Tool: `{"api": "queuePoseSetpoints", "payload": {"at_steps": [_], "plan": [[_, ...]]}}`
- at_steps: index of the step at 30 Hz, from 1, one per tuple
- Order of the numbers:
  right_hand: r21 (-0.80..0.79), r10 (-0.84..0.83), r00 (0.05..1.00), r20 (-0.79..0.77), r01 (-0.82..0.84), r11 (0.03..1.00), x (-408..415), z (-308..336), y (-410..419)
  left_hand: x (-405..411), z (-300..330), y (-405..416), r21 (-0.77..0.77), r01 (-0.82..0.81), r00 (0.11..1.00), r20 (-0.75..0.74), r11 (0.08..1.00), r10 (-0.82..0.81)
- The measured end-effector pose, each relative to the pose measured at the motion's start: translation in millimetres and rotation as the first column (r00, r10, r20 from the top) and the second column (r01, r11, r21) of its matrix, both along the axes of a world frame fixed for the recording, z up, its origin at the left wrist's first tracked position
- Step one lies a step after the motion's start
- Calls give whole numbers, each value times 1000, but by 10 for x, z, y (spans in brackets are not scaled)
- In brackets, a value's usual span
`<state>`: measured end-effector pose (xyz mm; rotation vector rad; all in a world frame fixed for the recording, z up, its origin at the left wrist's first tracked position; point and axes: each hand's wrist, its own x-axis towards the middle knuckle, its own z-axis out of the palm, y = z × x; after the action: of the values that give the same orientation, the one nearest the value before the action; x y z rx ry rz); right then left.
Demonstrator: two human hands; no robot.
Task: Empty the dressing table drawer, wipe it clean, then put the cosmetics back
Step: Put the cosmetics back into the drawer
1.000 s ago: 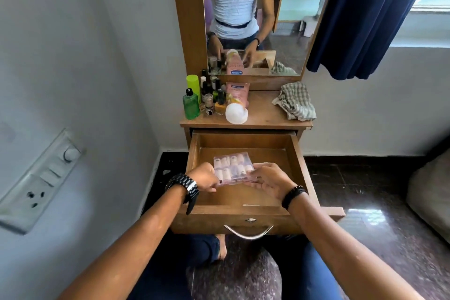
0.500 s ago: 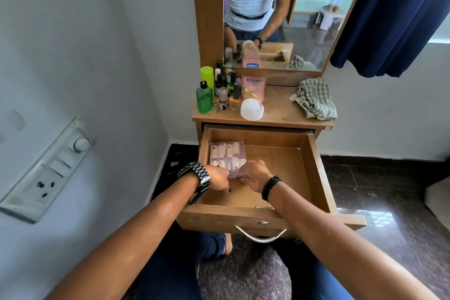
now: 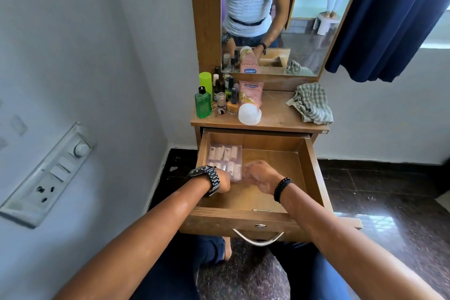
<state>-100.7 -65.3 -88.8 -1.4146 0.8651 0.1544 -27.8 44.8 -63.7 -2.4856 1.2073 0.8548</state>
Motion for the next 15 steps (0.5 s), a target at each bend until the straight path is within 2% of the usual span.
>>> {"api": "queuePoseSetpoints", "payload": {"at_steps": [3, 5, 7, 9, 11, 13, 15], "plan": [[-104, -25, 997, 74, 33, 994, -83, 151, -127, 114, -14, -23, -239, -96, 995, -47, 966, 87], [-198, -25, 987, 159, 57, 979, -93, 326, -192, 163, 66, -63, -427, -147, 989, -79, 892, 125], [-252, -54, 962, 267, 124, 960, -72, 489, -279, 164, 221, -132, -643, -201, 978, -87, 739, 191], [-268, -89, 929, 360, 195, 943, -26, 642, -354, 162, 375, -253, -803, -265, 950, -124, 534, 286], [-241, -141, 896, 421, 260, 935, 49, 757, -419, 171, 493, -416, -839, -442, 879, -333, 318, 342], [-161, -216, 874, 436, 312, 936, 148, 829, -466, 175, 599, -567, -756, -647, 733, -578, 102, 358], [-89, -268, 868, 417, 333, 939, 254, 859, -495, 183, 661, -668, -689, -725, 639, -679, -13, 363]]}}
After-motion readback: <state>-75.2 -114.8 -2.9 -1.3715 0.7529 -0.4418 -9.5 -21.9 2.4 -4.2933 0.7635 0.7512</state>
